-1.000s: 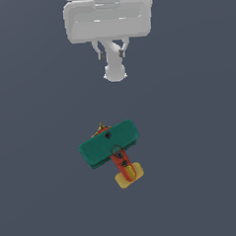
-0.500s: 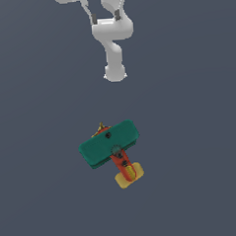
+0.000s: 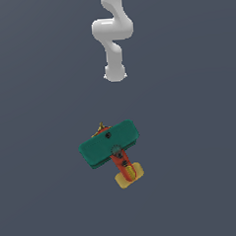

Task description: Pick up the object and move it to a goal position.

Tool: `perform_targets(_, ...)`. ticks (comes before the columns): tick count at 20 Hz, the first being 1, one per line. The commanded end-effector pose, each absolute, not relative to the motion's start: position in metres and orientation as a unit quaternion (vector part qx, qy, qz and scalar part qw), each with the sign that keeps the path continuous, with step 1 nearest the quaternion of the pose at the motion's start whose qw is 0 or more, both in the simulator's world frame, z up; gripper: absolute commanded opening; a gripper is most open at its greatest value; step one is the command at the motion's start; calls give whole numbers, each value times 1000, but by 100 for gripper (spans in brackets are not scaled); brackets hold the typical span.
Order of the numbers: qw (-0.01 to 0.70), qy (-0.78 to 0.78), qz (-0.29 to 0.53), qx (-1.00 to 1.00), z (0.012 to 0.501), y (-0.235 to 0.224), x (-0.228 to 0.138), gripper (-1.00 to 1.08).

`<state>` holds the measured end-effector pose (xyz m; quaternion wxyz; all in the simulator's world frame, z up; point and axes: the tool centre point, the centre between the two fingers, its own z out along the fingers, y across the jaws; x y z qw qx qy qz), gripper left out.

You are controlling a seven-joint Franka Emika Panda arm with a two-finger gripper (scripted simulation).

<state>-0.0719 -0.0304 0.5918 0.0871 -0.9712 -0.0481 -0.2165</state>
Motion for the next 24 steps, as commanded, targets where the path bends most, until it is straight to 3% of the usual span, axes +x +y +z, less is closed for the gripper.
perform_targets(1,100,-48,-230,-967,608,-36,-76,28)
perform_targets(24,243,-40,-315,-916,698,-124,-104,28)
